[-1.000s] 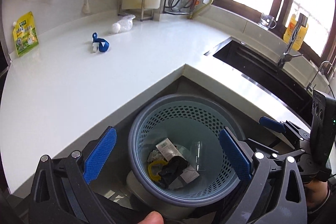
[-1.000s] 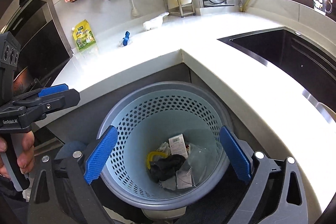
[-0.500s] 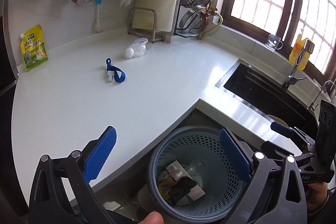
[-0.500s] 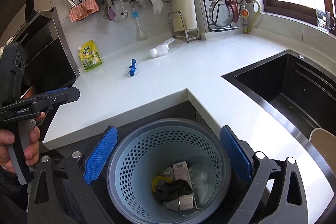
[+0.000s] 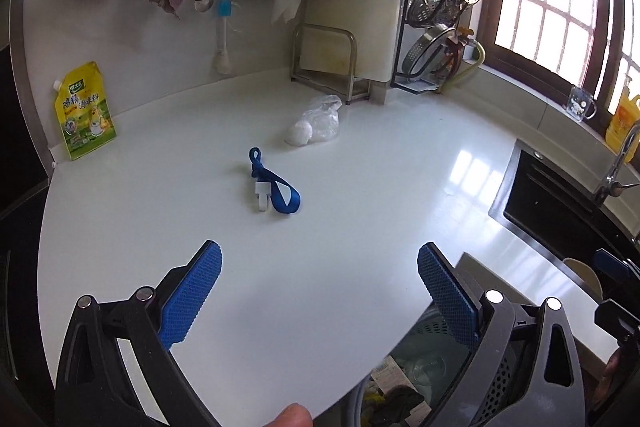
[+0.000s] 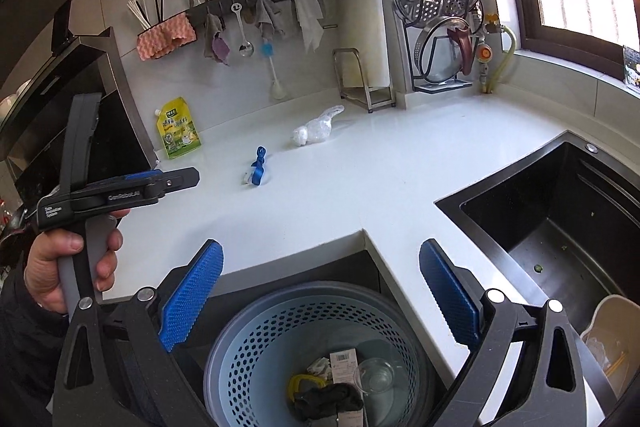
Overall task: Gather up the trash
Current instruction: 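Move both tools back to the counter toward the blue lanyard and plastic bag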
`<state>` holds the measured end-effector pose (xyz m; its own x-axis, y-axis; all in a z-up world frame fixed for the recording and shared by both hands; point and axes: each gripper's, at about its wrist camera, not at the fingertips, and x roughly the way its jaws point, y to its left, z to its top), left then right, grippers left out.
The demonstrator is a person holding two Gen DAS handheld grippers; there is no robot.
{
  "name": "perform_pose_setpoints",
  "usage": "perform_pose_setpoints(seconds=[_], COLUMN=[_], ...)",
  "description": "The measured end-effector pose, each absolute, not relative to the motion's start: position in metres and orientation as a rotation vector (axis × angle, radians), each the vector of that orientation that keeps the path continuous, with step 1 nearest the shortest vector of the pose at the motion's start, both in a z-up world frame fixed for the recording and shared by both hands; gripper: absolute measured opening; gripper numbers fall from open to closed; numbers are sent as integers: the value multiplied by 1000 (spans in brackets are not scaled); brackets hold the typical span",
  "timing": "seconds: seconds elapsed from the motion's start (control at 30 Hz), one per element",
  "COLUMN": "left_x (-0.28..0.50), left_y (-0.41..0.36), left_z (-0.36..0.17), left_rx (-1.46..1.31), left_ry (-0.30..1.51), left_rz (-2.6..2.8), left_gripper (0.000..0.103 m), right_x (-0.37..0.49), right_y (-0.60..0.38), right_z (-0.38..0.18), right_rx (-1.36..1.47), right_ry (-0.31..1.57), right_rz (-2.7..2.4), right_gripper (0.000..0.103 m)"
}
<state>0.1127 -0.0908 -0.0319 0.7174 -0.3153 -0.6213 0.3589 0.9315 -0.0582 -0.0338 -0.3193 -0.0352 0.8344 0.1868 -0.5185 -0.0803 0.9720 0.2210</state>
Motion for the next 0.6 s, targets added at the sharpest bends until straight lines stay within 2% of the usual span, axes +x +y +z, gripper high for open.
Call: perform_pose_setpoints(seconds=[0.33,0.6], left_x=[213,256], left_y=[-102,-106], left_z=[-64,-86], left_rx=[93,122], left_ry=[748,808], left_rz=[-283,-259], left_gripper=[96,96], right_x=[49,114], right_y=[-317,-307], right_z=[-31,-42], right_rx=[189,168], right_ry=[574,609], right_rz=[163,176], right_gripper=[94,94])
